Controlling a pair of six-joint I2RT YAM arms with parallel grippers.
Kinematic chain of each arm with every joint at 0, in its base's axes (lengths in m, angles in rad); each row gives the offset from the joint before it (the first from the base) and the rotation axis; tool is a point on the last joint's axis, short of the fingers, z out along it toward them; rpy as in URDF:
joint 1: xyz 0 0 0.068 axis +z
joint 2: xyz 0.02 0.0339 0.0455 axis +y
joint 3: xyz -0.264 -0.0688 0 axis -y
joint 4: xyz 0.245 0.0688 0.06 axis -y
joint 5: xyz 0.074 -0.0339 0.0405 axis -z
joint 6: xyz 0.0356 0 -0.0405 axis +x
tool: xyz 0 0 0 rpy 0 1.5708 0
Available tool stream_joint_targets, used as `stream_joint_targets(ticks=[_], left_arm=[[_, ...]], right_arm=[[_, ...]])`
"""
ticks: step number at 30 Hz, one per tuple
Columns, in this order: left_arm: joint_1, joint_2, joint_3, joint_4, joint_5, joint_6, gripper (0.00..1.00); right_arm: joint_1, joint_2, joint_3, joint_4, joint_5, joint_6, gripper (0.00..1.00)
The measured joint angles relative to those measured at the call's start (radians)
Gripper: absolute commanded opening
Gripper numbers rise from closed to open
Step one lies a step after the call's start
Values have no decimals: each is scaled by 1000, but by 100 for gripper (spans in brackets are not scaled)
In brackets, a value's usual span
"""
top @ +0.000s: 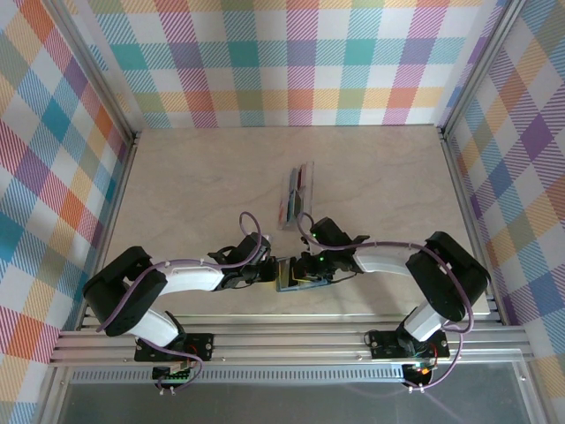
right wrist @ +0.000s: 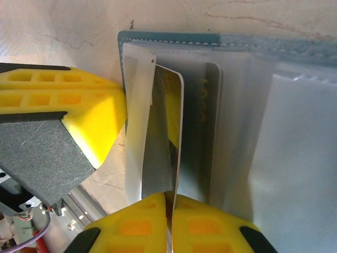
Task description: Put the credit cards into the card holder
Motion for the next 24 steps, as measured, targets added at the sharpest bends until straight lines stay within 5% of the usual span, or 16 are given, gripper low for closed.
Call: stream_joint_targets(ticks=[12,24], left_arm=[[0,-1,-6,11,0,-3,11],[0,2,-6,19,0,-3,11]], right_arm=[[27,21,46,-70,49,-5,20],[56,20,88,-126,70,-41,49]])
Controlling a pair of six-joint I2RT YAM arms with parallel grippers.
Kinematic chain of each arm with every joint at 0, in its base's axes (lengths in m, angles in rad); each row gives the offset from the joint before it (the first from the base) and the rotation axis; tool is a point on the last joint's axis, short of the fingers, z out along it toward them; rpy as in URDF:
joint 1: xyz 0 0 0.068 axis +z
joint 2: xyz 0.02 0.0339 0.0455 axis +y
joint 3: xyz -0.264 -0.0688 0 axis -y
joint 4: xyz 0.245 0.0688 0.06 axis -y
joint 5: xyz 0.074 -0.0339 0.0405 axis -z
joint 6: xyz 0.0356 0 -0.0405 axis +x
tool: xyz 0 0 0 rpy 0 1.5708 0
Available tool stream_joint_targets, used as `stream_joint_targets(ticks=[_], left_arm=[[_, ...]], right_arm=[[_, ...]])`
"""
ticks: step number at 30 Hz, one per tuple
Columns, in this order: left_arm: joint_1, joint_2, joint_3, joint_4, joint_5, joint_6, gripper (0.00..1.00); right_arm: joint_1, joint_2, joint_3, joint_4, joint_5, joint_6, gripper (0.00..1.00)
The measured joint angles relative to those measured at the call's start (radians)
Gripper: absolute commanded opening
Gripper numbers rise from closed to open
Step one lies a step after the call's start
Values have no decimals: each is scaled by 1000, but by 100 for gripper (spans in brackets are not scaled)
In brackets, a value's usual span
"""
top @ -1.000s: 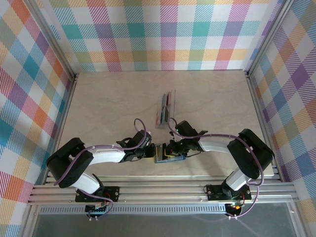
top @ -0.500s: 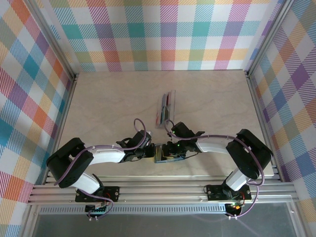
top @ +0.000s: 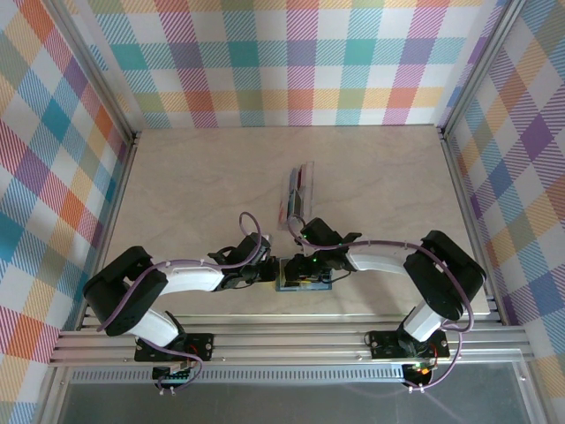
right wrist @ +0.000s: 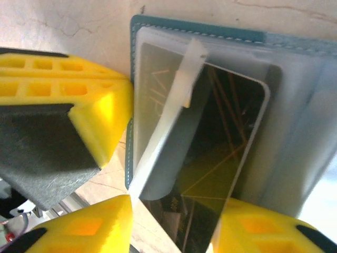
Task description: Put the credit cards into the card holder
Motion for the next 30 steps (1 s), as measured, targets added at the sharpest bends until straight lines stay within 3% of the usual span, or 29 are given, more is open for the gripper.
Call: stream_joint_targets(ticks=[9,18,22,30], left_arm=[[0,5,0,11,0,0,11],[0,9,0,18,1,0,11],[0,9,0,18,1,0,11],[0,10,0,21,1,0,11]], right_arm=[[16,-50,38,-133,57,-49,60],[16,-148,110,-319,202,-120,45],[16,-146,179,-394,309,-143,44],[2,-47,236,-445,406,-171,46]])
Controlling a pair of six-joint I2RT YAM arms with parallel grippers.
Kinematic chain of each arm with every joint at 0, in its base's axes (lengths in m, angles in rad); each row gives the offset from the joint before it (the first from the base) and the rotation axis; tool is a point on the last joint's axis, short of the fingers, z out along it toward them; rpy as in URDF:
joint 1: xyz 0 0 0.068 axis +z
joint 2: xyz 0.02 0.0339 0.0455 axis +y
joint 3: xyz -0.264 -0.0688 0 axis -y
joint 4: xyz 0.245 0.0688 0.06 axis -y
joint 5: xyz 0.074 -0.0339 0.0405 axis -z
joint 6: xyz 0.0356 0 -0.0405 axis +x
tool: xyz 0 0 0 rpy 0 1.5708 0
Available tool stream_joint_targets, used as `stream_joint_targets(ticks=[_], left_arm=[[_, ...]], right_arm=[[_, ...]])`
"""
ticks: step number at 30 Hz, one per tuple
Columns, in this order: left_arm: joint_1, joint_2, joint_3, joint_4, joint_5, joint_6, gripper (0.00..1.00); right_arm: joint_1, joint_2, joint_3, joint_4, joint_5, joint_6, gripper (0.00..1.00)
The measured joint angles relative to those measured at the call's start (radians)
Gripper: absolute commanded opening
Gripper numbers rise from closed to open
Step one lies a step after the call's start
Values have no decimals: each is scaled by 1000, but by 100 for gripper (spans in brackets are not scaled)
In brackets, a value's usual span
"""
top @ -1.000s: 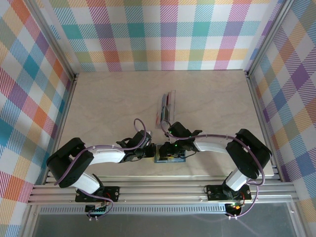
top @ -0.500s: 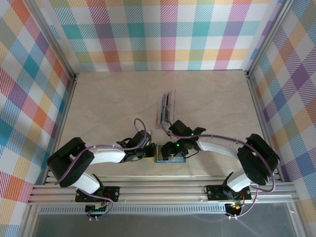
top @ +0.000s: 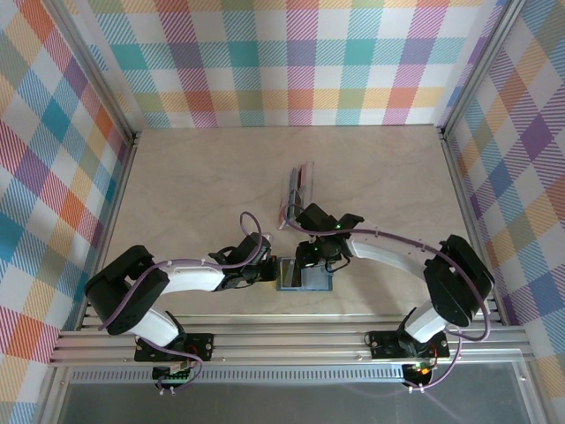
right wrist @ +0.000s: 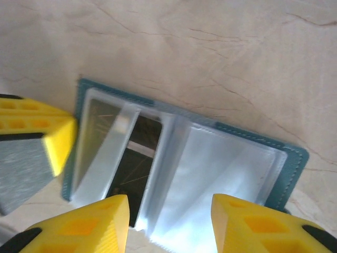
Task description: Put the credit cards into the card holder
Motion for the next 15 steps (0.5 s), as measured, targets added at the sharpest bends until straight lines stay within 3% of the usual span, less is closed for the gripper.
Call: stream_joint_targets(ticks=[8,15], left_arm=[[0,3,1,1,0,0,11],[0,6,2,5,3,0,11]], right_arm=[[-10,62,0,-14,37,-2,52],[-13,121,-18,2,36,0,49]])
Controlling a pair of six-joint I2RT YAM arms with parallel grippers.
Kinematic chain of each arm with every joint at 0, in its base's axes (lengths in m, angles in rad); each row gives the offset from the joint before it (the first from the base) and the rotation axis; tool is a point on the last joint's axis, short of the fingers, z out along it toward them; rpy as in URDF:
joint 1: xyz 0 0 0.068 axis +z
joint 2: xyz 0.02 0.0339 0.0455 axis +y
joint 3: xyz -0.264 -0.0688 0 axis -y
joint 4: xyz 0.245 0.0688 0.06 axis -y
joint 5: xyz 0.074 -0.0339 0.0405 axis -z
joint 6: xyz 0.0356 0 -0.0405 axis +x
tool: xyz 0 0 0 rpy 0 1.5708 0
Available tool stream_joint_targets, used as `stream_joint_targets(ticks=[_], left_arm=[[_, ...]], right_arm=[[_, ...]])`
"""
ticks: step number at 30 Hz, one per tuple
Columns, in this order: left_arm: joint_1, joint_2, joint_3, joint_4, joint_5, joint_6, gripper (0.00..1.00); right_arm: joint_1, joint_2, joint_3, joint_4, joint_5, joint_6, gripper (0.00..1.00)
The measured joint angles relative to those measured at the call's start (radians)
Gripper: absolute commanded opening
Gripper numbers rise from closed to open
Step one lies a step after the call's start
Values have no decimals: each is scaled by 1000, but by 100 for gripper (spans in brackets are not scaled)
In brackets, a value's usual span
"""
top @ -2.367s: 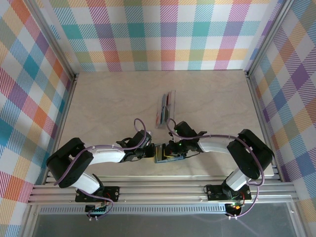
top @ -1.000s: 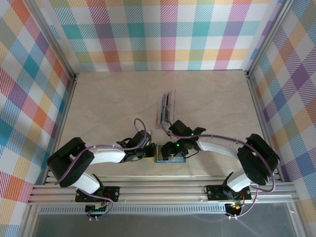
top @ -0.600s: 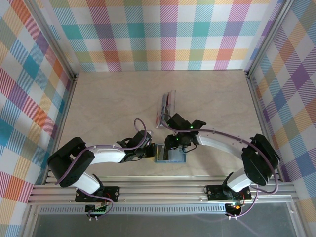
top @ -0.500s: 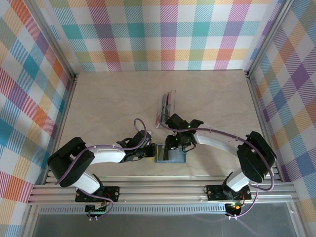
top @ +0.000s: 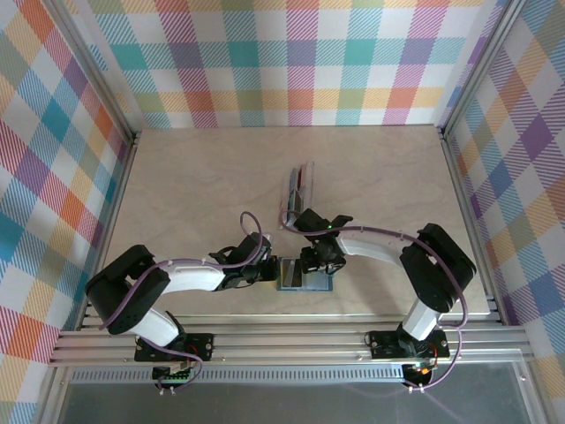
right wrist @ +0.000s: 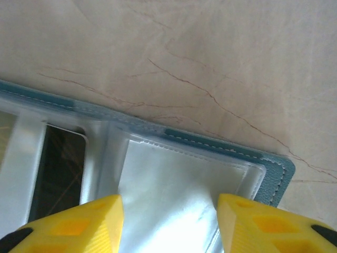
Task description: Put the credit cards into the card holder
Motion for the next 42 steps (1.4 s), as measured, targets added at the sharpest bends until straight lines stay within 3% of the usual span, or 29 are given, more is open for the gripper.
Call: stream_joint_targets(ticks=[8,18,42], left_arm=[[0,0,0,0,0,0,11],[0,0,0,2,0,0,11],[0,16,0,30,6,-5,10]], right_arm=[[-1,3,-9,21,1,3,37],[-2,-5,-13,42,-19,5,1],[-1,-52,37,88,-209,1,0]])
